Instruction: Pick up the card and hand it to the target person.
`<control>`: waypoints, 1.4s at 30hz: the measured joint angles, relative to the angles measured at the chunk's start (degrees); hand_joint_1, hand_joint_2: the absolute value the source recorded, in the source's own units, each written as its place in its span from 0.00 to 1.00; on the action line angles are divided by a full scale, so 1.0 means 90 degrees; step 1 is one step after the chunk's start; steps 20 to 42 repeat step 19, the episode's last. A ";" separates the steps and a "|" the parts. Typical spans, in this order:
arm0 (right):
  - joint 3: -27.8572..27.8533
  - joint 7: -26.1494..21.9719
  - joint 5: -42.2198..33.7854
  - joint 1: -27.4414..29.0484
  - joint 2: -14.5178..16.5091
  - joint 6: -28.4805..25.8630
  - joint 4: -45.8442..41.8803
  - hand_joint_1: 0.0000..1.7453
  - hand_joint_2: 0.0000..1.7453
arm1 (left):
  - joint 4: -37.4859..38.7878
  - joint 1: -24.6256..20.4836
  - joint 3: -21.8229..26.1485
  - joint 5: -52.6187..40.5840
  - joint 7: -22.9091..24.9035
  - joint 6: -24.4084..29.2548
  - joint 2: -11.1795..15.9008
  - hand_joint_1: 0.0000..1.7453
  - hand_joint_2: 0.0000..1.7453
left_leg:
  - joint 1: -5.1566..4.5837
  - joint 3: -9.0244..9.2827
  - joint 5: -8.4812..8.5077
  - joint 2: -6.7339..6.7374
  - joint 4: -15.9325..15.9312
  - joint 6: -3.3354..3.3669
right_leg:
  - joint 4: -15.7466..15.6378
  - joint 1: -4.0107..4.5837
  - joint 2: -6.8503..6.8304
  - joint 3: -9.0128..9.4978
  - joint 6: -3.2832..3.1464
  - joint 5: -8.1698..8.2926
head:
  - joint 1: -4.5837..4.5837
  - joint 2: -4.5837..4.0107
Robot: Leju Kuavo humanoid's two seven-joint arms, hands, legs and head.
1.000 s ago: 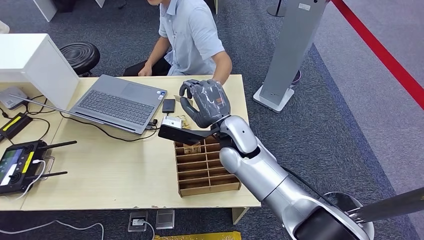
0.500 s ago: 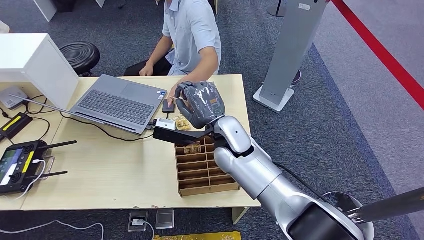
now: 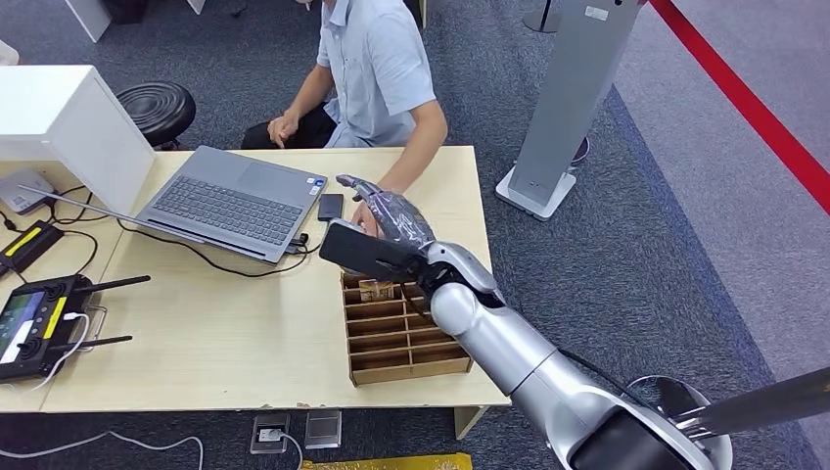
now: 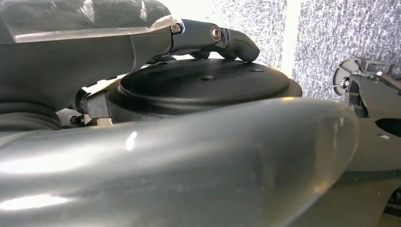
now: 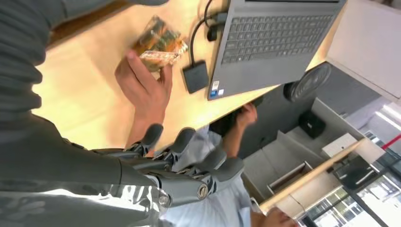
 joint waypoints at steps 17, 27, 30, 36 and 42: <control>-0.0569 -0.0154 -0.0806 0.1641 -0.1640 0.0525 -0.3344 0.00 1.00 | 0.0097 0.0006 0.0010 0.0498 -0.0192 -0.0197 0.0065 0.00 0.00 | -0.0008 0.0002 -0.0001 0.0006 0.0000 0.0002 | -0.0004 -0.0007 0.0005 0.0003 0.0002 0.0001 | -0.0001 0.0000; -0.0569 -0.0073 -0.0802 0.1779 -0.1741 0.0557 -0.3560 0.00 1.00 | 0.0097 0.0005 0.0011 0.0510 -0.0198 -0.0133 0.0052 0.00 0.00 | -0.0008 0.0002 -0.0002 0.0006 0.0000 0.0002 | -0.0004 -0.0007 0.0005 0.0003 0.0002 0.0001 | 0.0007 0.0000; -0.0569 -0.0073 -0.0802 0.1779 -0.1741 0.0557 -0.3560 0.00 1.00 | 0.0097 0.0005 0.0011 0.0510 -0.0198 -0.0133 0.0052 0.00 0.00 | -0.0008 0.0002 -0.0002 0.0006 0.0000 0.0002 | -0.0004 -0.0007 0.0005 0.0003 0.0002 0.0001 | 0.0007 0.0000; -0.0569 -0.0073 -0.0802 0.1779 -0.1741 0.0557 -0.3560 0.00 1.00 | 0.0097 0.0005 0.0011 0.0510 -0.0198 -0.0133 0.0052 0.00 0.00 | -0.0008 0.0002 -0.0002 0.0006 0.0000 0.0002 | -0.0004 -0.0007 0.0005 0.0003 0.0002 0.0001 | 0.0007 0.0000; -0.0569 -0.0073 -0.0802 0.1779 -0.1741 0.0557 -0.3560 0.00 1.00 | 0.0097 0.0005 0.0011 0.0510 -0.0198 -0.0133 0.0052 0.00 0.00 | -0.0008 0.0002 -0.0002 0.0006 0.0000 0.0002 | -0.0004 -0.0007 0.0005 0.0003 0.0002 0.0001 | 0.0007 0.0000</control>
